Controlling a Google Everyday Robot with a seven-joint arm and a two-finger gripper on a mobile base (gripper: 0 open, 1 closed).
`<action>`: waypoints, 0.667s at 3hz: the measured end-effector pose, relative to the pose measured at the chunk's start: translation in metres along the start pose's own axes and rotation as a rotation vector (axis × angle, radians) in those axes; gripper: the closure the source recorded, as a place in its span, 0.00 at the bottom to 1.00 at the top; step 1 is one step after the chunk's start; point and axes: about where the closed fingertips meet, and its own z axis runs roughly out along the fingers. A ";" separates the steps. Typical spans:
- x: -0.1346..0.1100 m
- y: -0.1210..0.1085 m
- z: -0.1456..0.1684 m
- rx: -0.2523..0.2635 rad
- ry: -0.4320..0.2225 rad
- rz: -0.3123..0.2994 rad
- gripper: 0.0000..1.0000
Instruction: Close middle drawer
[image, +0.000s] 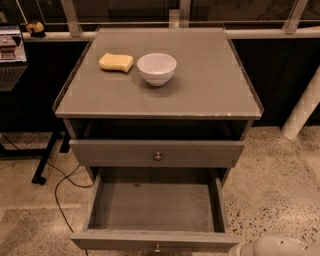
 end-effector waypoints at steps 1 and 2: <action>-0.015 -0.005 0.032 -0.028 0.009 0.003 1.00; -0.030 -0.009 0.046 -0.032 0.004 -0.009 1.00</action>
Offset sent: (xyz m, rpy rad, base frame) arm 0.1001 0.0192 -0.0595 0.0282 -0.0285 0.0483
